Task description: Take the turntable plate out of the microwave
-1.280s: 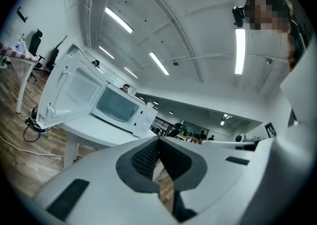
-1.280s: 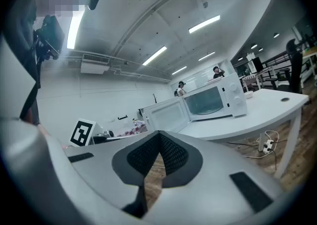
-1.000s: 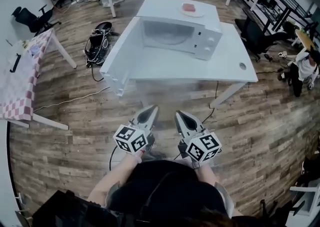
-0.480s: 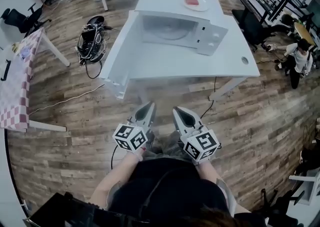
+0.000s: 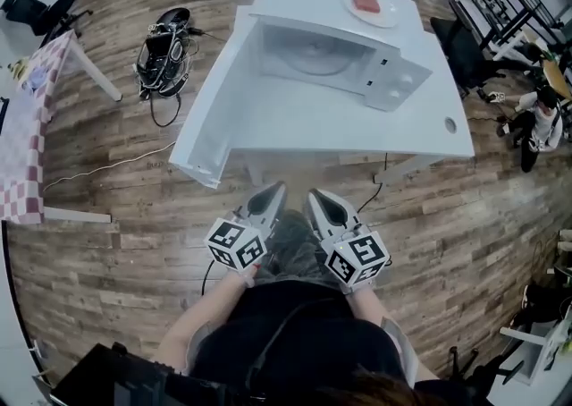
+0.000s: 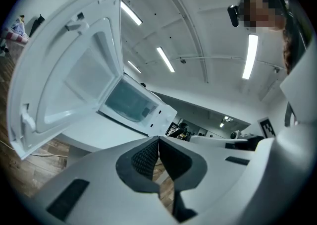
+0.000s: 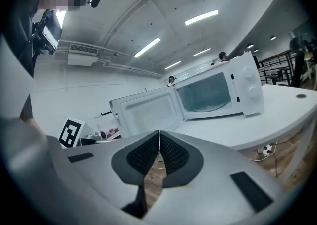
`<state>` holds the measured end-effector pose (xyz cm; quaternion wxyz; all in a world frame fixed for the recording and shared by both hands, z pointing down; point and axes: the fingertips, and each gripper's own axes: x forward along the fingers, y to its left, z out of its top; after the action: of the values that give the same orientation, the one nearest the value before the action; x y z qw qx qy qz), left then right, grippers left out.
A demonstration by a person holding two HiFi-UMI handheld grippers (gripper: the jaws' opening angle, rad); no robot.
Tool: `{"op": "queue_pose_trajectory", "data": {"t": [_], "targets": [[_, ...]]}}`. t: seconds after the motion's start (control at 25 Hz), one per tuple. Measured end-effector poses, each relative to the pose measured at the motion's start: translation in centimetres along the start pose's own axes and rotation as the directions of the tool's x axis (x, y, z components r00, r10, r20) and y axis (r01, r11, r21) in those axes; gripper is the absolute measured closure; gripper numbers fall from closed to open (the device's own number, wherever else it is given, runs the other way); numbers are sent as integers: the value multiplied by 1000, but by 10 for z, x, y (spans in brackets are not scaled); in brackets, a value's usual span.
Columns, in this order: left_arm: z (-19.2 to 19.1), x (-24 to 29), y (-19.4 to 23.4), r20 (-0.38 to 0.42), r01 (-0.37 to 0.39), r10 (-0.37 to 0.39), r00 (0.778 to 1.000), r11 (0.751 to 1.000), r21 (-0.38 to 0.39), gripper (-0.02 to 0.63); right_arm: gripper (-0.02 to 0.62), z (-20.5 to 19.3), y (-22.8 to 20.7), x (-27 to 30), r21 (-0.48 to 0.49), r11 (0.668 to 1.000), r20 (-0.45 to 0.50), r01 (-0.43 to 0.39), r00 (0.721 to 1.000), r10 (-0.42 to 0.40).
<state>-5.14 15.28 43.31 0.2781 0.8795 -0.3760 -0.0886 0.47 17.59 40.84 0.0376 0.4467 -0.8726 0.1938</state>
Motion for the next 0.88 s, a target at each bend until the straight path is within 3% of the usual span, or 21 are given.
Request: {"op": "queue_pose_trajectory", "data": {"t": [0.36, 0.88], "targets": [[23, 71, 27, -43, 18, -15, 999, 998, 61, 594, 574, 29, -52, 69, 45, 998, -42, -43, 998, 44], [34, 151, 78, -45, -59, 57, 997, 997, -51, 594, 574, 40, -144, 122, 136, 990, -122, 35, 992, -18]]}}
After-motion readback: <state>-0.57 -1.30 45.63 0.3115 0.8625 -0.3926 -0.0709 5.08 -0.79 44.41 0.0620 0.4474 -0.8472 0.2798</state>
